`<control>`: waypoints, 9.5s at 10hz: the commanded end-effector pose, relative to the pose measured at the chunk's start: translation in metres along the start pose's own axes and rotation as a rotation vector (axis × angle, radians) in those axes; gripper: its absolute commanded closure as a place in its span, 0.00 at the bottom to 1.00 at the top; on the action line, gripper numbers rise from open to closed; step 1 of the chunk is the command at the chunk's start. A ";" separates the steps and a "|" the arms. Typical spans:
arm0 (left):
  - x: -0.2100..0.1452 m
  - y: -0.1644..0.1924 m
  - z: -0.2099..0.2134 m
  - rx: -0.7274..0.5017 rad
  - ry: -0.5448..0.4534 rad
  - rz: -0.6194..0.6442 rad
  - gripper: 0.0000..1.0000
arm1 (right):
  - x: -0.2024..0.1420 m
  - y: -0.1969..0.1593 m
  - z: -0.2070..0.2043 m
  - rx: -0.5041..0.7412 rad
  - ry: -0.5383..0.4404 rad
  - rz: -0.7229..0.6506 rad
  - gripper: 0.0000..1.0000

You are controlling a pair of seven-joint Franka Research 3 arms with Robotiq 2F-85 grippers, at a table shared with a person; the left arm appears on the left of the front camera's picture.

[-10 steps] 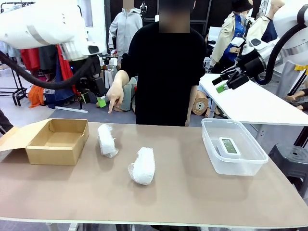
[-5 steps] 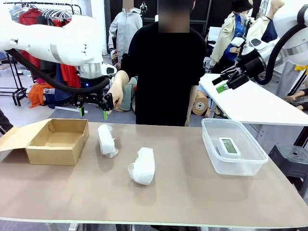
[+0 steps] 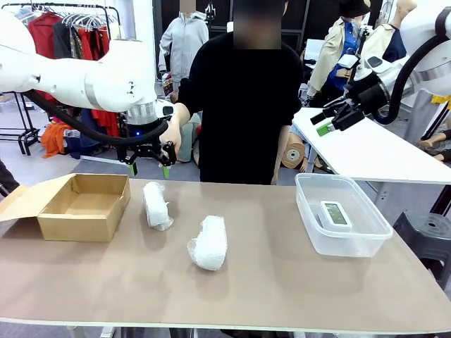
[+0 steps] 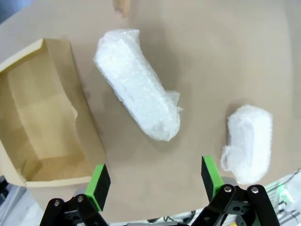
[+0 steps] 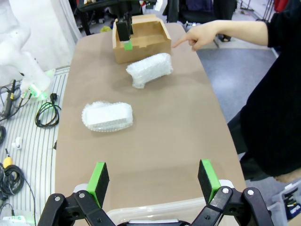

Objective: Separate and place wrapped and unwrapped clocks.
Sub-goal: Pick up the Digital clock indicated by the person, then if the picked Digital clock is wrapped, place it in the Package Box ; if not, place it in the Organizing box.

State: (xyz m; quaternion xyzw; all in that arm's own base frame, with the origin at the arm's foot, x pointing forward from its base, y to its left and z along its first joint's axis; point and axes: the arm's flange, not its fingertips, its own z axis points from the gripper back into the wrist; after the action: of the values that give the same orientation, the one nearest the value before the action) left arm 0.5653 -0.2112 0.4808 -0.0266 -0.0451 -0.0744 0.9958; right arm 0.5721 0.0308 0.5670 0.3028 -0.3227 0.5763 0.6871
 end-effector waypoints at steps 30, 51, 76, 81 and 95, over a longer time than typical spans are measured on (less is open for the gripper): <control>0.036 0.022 -0.147 0.040 -0.039 0.435 0.40 | 0.001 0.000 0.001 -0.001 -0.001 0.001 0.00; 0.061 -0.035 0.109 0.077 -0.043 0.027 1.00 | 0.001 0.000 0.001 -0.001 -0.001 0.001 0.00; 0.053 -0.067 0.161 0.075 -0.110 -0.057 1.00 | 0.001 0.000 0.001 -0.001 -0.001 0.001 0.00; 0.053 -0.067 0.161 0.075 -0.110 -0.057 1.00 | 0.001 0.000 0.001 -0.001 -0.001 0.001 0.00; -0.043 0.091 0.064 0.233 0.021 0.068 1.00 | 0.001 0.000 0.001 -0.001 -0.001 0.001 0.00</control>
State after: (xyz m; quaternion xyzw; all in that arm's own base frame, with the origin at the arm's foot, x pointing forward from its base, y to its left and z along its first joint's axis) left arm 0.5447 -0.1181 0.5397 0.0696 -0.0273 -0.0618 0.9953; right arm 0.5722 0.0307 0.5670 0.3028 -0.3227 0.5762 0.6871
